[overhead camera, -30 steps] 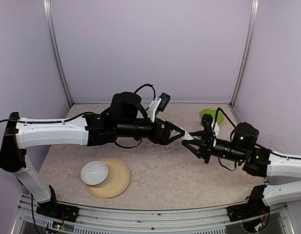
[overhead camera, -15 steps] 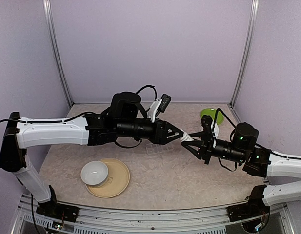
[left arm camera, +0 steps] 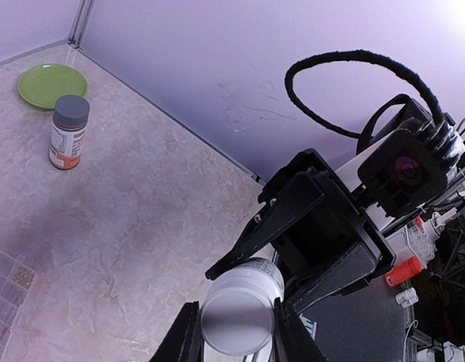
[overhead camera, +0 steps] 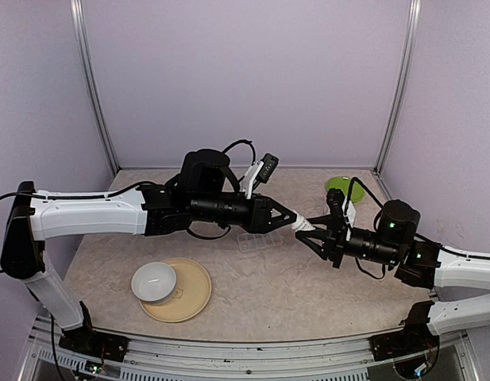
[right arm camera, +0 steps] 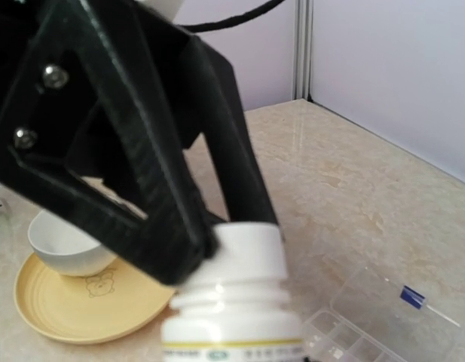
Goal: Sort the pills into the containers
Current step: Screw the lid of the pill bottle onto the pill bottle.
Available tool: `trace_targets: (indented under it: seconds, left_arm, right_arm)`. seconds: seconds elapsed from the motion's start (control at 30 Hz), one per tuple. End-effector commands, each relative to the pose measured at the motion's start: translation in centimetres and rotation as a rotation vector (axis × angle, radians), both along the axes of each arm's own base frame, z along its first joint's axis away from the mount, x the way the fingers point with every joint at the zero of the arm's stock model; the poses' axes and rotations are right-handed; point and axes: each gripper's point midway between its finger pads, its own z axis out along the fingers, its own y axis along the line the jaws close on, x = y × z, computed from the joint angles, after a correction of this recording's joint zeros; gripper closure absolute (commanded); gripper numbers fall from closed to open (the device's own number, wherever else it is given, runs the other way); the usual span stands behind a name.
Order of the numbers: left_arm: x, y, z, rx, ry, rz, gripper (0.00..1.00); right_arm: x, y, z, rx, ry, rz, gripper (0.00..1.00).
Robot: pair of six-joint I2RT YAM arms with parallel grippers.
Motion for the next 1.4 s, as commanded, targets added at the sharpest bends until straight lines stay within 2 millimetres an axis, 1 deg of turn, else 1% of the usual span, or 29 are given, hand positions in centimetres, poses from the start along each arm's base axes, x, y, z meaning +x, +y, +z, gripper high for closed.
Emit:
trace_targets:
  seconds: [0.0,0.27,0.43,0.63,0.73,0.8,0.9,0.97,1.1,1.2,1.27,1.3,1.37]
  left_arm:
    - [-0.2,-0.9,0.0,-0.036,0.051,-0.044,0.83]
    - [-0.9,-1.3,-1.5,-0.048,0.21,-0.099,0.84]
    - [-1.2,-1.5,-1.9,-0.044,0.276,-0.092,0.85]
    - [-1.7,-2.0,-2.0,-0.063,0.383,-0.107,0.85]
    - [-2.3,-2.3,-2.3,-0.059,0.437,-0.132,0.86]
    - [-2.8,-2.5,-2.1,-0.079,0.474,-0.163,0.86]
    - [-4.0,-2.7,-1.8,-0.087,0.509,-0.222,0.86]
    - [-4.2,-2.8,-1.9,-0.068,0.497,-0.229,0.86]
    - [-4.3,-2.7,-2.1,-0.045,0.403,-0.231,0.89]
    - [-4.7,-2.4,-1.8,-0.063,0.324,-0.263,0.91]
    - [-5.1,-2.1,-1.4,-0.082,0.256,-0.291,0.91]
    - [-5.0,-2.0,-1.5,-0.076,0.226,-0.288,0.91]
    - [-5.2,-1.8,-1.5,-0.076,0.157,-0.313,0.91]
  right_arm:
    - [-0.5,-0.1,0.7,-0.002,-0.084,0.014,1.0]
    - [0.1,-1.1,1.8,-0.026,-0.199,-0.049,1.0]
    - [0.8,-1.0,1.4,-0.057,-0.202,-0.077,1.0]
    - [1.2,-0.6,1.2,-0.094,-0.227,-0.111,1.0]
    - [1.5,-0.5,1.2,-0.118,-0.244,-0.137,1.0]
    - [1.6,-0.6,1.2,-0.128,-0.255,-0.156,1.0]
    - [1.7,-0.6,0.9,-0.145,-0.264,-0.171,1.0]
    - [2.1,-0.8,0.6,-0.166,-0.264,-0.196,1.0]
    - [1.8,-0.4,0.7,-0.144,-0.234,-0.175,1.0]
    - [0.8,0.2,1.4,-0.075,-0.19,-0.118,1.0]
    - [0.4,0.5,1.7,-0.033,-0.138,-0.095,1.0]
    - [0.3,0.5,1.9,-0.015,-0.111,-0.091,1.0]
    - [0.0,0.7,1.9,0.006,-0.052,-0.071,1.0]
